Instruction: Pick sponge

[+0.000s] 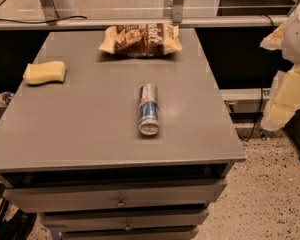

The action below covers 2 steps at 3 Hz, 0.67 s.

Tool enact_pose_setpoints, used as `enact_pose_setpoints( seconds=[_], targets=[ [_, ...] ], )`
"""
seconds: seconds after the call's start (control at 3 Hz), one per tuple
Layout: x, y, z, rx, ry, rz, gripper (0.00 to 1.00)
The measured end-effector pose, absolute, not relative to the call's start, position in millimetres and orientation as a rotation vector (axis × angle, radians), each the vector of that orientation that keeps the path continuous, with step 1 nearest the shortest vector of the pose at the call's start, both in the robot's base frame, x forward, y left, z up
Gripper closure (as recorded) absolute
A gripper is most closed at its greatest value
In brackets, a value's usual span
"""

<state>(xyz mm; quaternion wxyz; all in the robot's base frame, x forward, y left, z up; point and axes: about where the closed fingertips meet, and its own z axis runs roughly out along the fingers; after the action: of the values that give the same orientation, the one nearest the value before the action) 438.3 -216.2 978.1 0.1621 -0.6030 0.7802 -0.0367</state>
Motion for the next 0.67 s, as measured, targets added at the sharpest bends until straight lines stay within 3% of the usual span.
enact_pose_setpoints(
  seconds=[0.67],
  targets=[
    [458,-191,972,-1.711,2.137,-0.021,0.0]
  ],
)
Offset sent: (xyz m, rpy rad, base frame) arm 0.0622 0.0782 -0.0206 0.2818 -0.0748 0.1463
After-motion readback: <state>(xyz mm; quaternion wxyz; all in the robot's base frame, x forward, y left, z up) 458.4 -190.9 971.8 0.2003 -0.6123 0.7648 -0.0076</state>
